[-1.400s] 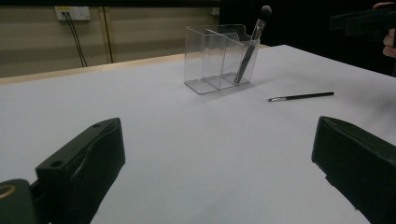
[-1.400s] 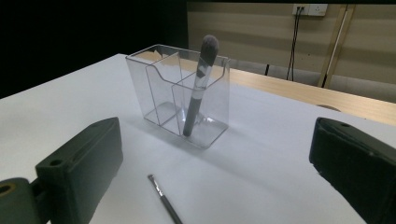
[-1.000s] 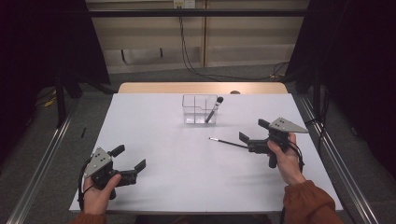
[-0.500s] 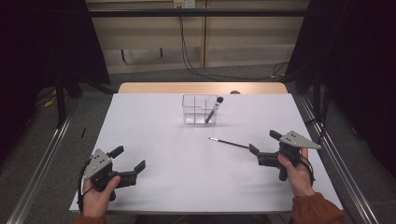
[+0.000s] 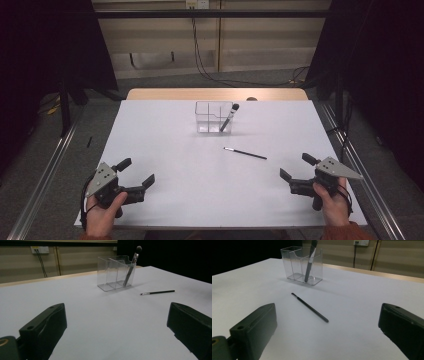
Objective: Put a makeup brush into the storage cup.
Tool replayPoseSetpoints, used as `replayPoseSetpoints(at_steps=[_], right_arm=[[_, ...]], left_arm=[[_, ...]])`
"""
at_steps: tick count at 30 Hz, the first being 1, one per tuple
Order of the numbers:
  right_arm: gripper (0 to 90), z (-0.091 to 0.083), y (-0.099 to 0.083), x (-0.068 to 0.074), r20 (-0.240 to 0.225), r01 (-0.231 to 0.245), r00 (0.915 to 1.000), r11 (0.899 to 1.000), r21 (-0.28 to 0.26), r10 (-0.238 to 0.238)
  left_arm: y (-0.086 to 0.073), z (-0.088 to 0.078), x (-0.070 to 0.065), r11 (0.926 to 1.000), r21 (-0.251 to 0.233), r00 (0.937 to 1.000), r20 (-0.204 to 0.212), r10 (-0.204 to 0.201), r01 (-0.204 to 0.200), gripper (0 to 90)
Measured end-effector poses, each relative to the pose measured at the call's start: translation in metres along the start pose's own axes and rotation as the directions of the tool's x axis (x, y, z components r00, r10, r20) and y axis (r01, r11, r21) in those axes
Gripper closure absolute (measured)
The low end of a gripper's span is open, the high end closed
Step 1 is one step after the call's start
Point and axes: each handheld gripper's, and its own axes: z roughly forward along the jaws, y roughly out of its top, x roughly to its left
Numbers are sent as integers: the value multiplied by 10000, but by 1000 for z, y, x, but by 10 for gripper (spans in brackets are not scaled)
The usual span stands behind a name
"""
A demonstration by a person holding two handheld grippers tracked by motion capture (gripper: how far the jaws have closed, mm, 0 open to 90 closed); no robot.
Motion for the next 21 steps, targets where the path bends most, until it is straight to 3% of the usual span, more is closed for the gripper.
replayPoseSetpoints(at_steps=[8, 21], right_arm=[[15, -11, -5, -3, -46, -141, 9999, 9999, -56, 140], [9, -4, 1, -1, -352, -59, 9994, 9998, -180, 53]], left_arm=[[0, -1, -1, 10000, 46, 10000, 3, 81, -81, 26], [-1, 1, 1, 9999, 123, 10000, -26, 57, -57, 26]])
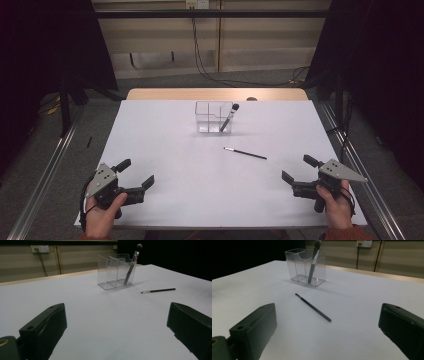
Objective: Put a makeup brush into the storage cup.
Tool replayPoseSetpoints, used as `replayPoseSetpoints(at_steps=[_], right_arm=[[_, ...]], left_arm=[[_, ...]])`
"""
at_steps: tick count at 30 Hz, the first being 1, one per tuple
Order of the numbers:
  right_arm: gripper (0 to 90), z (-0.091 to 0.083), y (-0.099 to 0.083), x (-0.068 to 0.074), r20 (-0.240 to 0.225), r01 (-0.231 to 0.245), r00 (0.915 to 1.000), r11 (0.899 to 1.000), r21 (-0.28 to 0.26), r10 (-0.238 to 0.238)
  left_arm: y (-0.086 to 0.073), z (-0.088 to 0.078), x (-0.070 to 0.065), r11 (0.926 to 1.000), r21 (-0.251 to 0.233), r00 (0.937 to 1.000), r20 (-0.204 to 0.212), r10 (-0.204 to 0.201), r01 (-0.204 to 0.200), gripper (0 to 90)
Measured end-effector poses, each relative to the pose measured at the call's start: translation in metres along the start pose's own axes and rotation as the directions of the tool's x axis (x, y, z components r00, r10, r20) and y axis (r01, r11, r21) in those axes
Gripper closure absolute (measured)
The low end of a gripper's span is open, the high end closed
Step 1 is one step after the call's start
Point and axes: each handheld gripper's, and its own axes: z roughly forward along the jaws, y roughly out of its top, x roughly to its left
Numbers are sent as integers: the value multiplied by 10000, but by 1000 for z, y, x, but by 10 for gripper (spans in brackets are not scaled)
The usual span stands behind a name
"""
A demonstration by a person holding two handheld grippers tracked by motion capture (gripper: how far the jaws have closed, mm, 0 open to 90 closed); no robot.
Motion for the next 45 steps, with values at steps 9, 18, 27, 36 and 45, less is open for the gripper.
replayPoseSetpoints(at_steps=[9, 18, 27, 36, 45], right_arm=[[13, 17, 11, 7, -228, 249, 9994, 9996, -99, -251], [31, 43, 27, 2, -581, 153, 9982, 9997, -202, -164], [31, 66, 39, 4, -868, 519, 9949, 9986, 120, -506], [26, 99, 51, 7, -1328, 667, 9894, 9960, 594, -583], [36, 124, 62, 13, -1894, 883, 9796, 9901, 1095, -664]], left_arm=[[1, 3, 0, 10000, 24, 10000, 44, 52, -52, 26], [1, 3, 0, 10000, 17, 10000, 35, 69, -69, 26], [1, 6, 1, 10000, 28, 9999, 151, 82, -82, 26], [0, 4, 4, 10000, 37, 10000, 98, 14, -15, 26], [2, 5, 1, 10000, 31, 9999, 126, 68, -69, 26]])
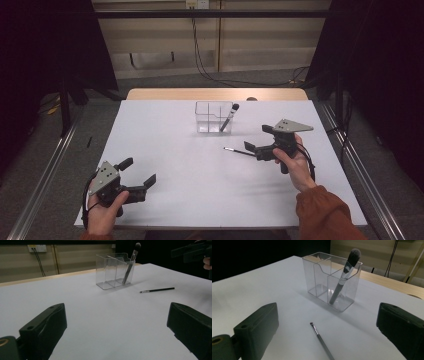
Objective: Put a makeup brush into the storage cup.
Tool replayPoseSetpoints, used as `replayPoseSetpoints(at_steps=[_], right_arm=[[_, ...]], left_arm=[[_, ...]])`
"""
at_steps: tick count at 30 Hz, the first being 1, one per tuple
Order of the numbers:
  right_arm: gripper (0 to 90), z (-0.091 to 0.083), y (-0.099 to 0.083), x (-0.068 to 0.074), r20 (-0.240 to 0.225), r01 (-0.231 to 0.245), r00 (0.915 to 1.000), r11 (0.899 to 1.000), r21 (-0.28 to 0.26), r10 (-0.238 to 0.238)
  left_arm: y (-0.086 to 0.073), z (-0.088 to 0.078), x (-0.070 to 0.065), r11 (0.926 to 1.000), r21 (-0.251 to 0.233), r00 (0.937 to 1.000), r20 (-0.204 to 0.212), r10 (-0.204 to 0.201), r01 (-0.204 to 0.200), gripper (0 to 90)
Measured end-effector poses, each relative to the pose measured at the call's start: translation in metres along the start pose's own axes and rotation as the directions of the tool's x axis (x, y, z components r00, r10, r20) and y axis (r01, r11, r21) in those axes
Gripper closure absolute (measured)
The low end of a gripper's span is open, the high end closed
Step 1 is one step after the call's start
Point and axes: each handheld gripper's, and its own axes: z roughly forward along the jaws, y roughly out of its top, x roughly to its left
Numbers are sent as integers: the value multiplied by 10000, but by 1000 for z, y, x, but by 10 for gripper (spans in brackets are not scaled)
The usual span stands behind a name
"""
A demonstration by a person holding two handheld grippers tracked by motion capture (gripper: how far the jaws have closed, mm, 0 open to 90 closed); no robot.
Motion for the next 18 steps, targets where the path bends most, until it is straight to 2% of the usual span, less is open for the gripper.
replayPoseSetpoints(at_steps=[3, 6, 7, 8, 10, 12, 14, 18], right_arm=[[45, 4, 4, 1, -136, 137, 9998, 9988, 478, -131], [49, 7, 6, 1, -280, 114, 9996, 9976, 688, -95], [38, 9, 7, -1, -409, 265, 9989, 9949, 975, -226], [31, 10, 7, -2, -466, 201, 9988, 9949, 985, -156], [28, 13, 8, -3, -480, 110, 9988, 9944, 1054, -60], [22, 17, 11, -4, -457, 245, 9988, 9903, 1369, -184], [20, 20, 12, -4, -381, 296, 9990, 9894, 1421, -244], [30, 26, 15, -6, -877, 393, 9959, 9748, 2197, -204]], left_arm=[[0, -1, 2, 10000, -14, 9999, -83, -66, 66, 26], [0, -1, 2, 10000, 3, 10000, -79, -48, 48, 26], [0, 0, 2, 10000, 3, 10000, -69, -46, 46, 26], [-1, 0, 2, 9999, -6, 9999, -86, -114, 114, 26], [-1, 1, 2, 10000, 61, 9999, -91, -69, 70, 26], [0, 0, 1, 10000, 34, 10000, -77, -21, 21, 26], [0, 0, 1, 10000, 39, 10000, -84, -11, 11, 26], [-1, 0, 2, 10000, 52, 10000, -92, -16, 17, 26]])
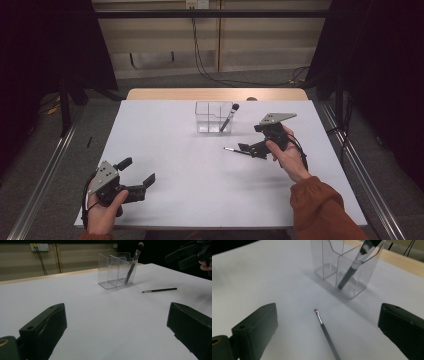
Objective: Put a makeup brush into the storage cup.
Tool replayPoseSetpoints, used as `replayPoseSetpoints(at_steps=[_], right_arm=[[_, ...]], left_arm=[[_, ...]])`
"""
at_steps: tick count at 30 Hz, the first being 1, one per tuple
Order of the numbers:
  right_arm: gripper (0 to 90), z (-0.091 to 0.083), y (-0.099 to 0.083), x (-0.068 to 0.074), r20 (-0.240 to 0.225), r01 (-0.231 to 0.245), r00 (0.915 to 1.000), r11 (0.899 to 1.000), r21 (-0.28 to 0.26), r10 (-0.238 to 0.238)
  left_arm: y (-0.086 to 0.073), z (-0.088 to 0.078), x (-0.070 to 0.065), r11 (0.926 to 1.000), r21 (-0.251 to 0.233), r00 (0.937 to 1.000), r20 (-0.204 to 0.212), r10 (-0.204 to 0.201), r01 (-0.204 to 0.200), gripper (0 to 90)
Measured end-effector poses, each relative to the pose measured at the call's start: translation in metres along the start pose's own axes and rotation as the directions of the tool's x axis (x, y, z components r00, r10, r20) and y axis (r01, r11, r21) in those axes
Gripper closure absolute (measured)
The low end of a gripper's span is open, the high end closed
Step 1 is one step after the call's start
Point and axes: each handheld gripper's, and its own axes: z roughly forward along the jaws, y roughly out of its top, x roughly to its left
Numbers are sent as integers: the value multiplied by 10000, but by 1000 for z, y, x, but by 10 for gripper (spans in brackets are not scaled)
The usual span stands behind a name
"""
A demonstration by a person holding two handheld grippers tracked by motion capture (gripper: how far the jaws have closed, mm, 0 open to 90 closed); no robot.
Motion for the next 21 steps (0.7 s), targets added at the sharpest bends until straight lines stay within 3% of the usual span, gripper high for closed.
replayPoseSetpoints(at_steps=[7, 15, 19, 21], right_arm=[[35, 10, 7, 1, -316, 497, 9984, 9945, 921, -470], [48, 17, 14, 1, -829, 930, 9935, 9745, 2042, -775], [35, 21, 16, 1, -1174, 1439, 9860, 9589, 2445, -1181], [48, 25, 17, 3, -1196, 1608, 9842, 9417, 2956, -1305]], left_arm=[[0, -1, -1, 10000, -10, 10000, -35, -23, 23, 26], [0, 0, -1, 10000, 7, 10000, 55, -12, 12, 26], [0, 0, -1, 10000, 32, 10000, 44, -16, 16, 26], [0, 0, -1, 10000, 33, 10000, 42, -11, 11, 26]])
